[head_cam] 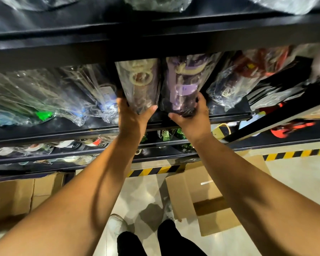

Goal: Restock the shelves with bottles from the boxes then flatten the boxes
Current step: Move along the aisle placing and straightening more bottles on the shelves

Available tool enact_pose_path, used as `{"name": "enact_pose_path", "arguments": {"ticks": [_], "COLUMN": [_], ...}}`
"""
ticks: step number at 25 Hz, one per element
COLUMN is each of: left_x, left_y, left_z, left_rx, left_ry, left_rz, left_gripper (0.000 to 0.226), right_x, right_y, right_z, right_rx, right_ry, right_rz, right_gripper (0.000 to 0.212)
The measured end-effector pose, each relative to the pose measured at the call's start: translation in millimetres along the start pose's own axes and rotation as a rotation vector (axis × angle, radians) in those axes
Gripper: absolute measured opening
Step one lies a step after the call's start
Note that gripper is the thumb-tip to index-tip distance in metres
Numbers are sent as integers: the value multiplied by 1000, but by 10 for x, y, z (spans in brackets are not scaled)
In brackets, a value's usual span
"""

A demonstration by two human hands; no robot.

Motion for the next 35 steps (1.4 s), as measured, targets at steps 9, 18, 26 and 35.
{"name": "enact_pose_path", "arguments": {"ticks": [9, 18, 26, 35], "left_x": [158, 66, 108, 69], "left_y": [850, 614, 634, 710], "left_z": [-416, -931, -930, -632], "left_rx": [38, 131, 130, 353], "left_ry": [-98, -138, -169, -411], "left_rz": [-5, 88, 77, 94], "left_gripper": [65, 104, 103, 107], "right_x": [-187, -305, -377, -256], "right_y": [4, -639, -453, -256], "right_z": [1140, 1161, 1075, 1044], "right_rx": [-376, -391, -389, -220], "right_ry": [84, 81, 119, 194], "right_rz": [-58, -88, -104, -147], "right_gripper": [89, 105, 79, 72]}}
Point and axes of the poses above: each hand's wrist, its own y-axis away from the middle knuckle, its own z-axis out of the back of the hand, x = y × z, the point moved 6 cm from there along -y, towards the middle knuckle, and after that the axes turned 8 degrees about z, right-handed, at the moved point
